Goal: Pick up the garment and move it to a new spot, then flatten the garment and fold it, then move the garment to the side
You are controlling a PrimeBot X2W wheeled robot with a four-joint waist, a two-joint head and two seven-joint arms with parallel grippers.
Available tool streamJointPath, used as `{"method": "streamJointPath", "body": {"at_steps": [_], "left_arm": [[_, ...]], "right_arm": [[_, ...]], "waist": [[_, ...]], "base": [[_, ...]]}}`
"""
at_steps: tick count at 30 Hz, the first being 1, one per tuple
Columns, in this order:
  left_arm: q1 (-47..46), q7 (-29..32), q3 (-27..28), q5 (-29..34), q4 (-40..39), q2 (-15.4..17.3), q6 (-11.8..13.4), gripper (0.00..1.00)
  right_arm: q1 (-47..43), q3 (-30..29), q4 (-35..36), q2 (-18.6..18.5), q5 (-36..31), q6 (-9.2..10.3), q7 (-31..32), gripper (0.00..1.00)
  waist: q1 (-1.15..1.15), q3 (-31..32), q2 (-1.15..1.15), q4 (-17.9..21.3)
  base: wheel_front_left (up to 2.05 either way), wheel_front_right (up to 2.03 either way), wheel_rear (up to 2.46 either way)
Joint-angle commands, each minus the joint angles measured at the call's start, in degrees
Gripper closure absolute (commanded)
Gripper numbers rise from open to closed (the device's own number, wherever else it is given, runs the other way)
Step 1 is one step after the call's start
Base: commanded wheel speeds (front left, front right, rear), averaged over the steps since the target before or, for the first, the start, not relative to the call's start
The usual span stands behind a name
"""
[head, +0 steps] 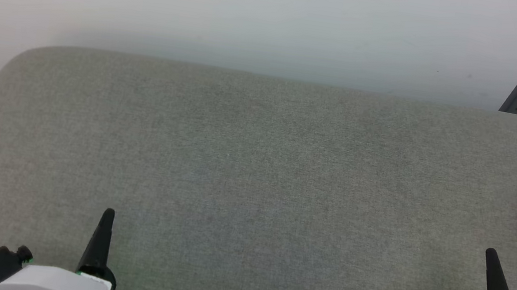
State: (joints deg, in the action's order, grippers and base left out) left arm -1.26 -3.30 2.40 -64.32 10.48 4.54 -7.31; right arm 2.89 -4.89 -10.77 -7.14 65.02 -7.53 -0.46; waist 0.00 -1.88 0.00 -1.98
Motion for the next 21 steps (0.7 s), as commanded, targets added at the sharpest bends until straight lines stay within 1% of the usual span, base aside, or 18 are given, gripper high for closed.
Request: {"method": "streamJointPath", "body": {"at_steps": [1,21], "left_arm": [[-1.2,0.46,0.29,-2.03,-0.14,0.39,-0.16,1.0],[-2.6,3.3,0.91,-12.3,1.18,0.24,-0.21,1.0]], "right_arm": [[1.1,-0.3,0.21,0.07,2.13,0.03,0.46,1.0],[1.98,-0.81,-1.07,1.58,11.57,0.05,2.86,1.0]], "waist": [[0.0,0.06,0.0,0.07],[0.0,0.57,0.0,0.66]], "base": [[0.0,0.0,0.0],[0.0,0.0,0.0]]}}
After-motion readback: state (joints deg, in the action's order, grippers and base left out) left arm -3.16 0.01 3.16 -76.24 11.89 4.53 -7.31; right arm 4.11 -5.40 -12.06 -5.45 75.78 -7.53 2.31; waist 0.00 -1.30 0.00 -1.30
